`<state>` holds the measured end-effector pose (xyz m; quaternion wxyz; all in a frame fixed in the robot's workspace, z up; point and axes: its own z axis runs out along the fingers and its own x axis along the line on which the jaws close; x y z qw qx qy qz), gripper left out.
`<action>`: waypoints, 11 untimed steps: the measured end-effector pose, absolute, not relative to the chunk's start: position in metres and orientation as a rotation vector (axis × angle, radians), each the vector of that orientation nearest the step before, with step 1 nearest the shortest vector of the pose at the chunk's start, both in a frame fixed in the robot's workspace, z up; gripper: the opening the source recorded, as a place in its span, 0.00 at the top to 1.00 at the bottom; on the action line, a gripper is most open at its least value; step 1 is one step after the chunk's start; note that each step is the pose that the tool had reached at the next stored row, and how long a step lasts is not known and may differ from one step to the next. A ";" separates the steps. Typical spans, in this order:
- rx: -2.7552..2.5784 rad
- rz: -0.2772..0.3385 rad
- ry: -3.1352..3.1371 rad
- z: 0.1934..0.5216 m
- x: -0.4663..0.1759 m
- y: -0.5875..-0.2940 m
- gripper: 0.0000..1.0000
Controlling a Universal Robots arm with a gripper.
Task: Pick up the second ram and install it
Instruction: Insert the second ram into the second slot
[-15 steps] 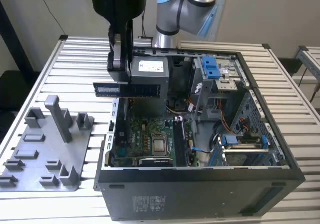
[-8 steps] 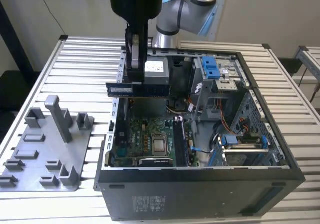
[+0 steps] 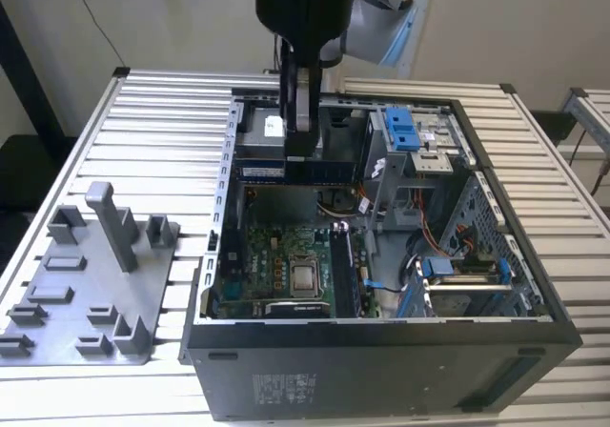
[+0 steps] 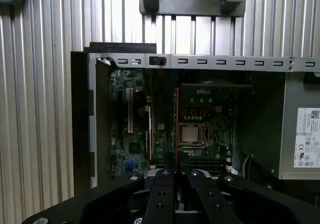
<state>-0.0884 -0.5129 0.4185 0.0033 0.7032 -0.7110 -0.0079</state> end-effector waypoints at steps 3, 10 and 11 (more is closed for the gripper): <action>2.204 -0.025 -2.229 0.418 -0.076 -0.513 0.86; 2.205 -0.026 -2.227 0.418 -0.046 -0.513 0.86; 2.205 -0.027 -2.227 0.418 -0.041 -0.513 0.86</action>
